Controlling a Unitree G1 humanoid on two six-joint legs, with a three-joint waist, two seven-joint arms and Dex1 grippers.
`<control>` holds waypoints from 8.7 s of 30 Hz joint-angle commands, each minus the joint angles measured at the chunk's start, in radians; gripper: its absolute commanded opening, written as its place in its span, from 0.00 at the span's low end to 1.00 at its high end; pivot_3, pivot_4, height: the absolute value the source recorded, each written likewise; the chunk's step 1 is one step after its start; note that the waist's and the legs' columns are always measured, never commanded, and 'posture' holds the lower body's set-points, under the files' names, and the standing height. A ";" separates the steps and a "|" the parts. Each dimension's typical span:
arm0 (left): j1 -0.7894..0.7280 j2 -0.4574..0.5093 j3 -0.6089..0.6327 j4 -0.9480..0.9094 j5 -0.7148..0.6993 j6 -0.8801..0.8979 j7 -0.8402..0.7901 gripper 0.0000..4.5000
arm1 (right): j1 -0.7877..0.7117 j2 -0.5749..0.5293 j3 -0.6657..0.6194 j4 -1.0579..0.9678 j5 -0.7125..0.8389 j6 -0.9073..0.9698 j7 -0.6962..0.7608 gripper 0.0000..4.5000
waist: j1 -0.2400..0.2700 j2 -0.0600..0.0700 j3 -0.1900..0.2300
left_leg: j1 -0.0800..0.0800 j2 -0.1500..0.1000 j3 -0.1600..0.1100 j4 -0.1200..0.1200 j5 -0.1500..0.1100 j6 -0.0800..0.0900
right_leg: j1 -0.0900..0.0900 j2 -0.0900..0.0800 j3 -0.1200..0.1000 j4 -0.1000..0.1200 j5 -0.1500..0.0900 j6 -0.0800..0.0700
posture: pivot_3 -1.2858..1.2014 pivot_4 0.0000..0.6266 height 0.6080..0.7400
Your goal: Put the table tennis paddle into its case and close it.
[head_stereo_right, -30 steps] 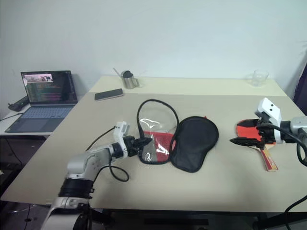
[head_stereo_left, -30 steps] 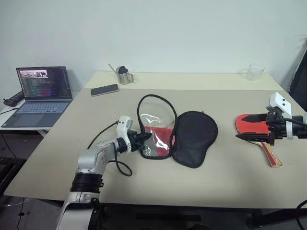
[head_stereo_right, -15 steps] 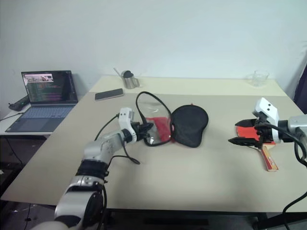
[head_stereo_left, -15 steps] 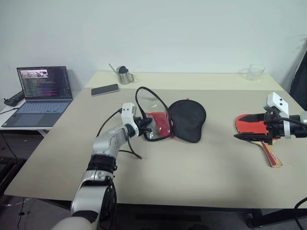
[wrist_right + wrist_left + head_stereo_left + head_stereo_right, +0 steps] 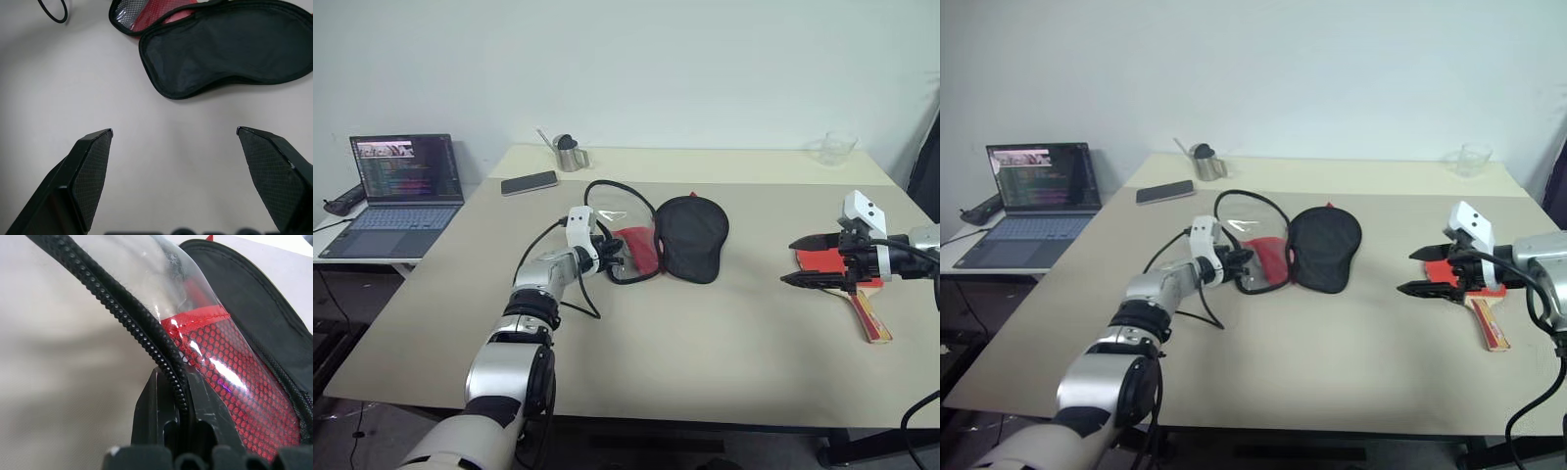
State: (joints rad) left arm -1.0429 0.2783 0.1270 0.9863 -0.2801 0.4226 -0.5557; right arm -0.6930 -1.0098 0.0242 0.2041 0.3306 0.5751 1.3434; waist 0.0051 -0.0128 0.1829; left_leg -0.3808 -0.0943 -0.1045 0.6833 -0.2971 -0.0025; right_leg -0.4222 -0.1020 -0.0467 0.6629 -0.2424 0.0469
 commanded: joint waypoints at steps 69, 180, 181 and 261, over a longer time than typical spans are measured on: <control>0.361 0.365 -0.056 -0.972 -0.236 0.138 -0.628 0.87 | 0.251 0.301 -0.428 -0.284 -0.094 0.576 -0.980 1.00 | -0.010 0.000 0.000 | 0.003 0.001 0.003 -0.001 0.000 0.001 | 0.000 0.001 0.005 0.002 0.001 -0.001 | 0.52 0.24 1.00; 0.633 0.504 0.107 -1.239 -0.295 0.232 -0.305 0.88 | -0.643 1.052 -0.255 1.034 -0.172 -0.219 -1.479 0.97 | -0.068 -0.003 -0.002 | 0.000 0.019 0.029 -0.006 -0.003 0.000 | -0.020 0.020 0.030 0.002 0.008 -0.009 | 0.52 0.24 1.00; 0.633 0.505 0.107 -1.241 -0.296 0.234 -0.304 0.88 | -0.644 1.052 -0.254 1.035 -0.174 -0.225 -1.481 1.00 | -0.068 -0.003 -0.002 | 0.000 0.019 0.029 -0.006 -0.003 0.000 | -0.020 0.020 0.030 0.002 0.008 -0.009 | 0.52 0.24 1.00; 0.123 0.077 -0.058 -0.331 0.020 0.175 -0.012 0.01 | -0.145 0.299 -0.022 -0.223 0.183 0.128 -0.136 1.00 | -0.027 -0.008 -0.003 | -0.002 0.018 0.031 -0.002 -0.003 0.001 | -0.019 0.019 0.030 0.000 0.011 -0.006 | 0.52 0.24 1.00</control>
State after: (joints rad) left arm -0.8709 0.3625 0.0697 0.6839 -0.2491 0.6079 -0.5581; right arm -0.8304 -0.7022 0.0229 0.0108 0.4935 0.7058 1.2120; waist -0.0218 -0.0208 0.1804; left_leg -0.3832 -0.0762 -0.0738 0.6814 -0.3000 -0.0017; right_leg -0.4417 -0.0833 -0.0173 0.6631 -0.2312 0.0405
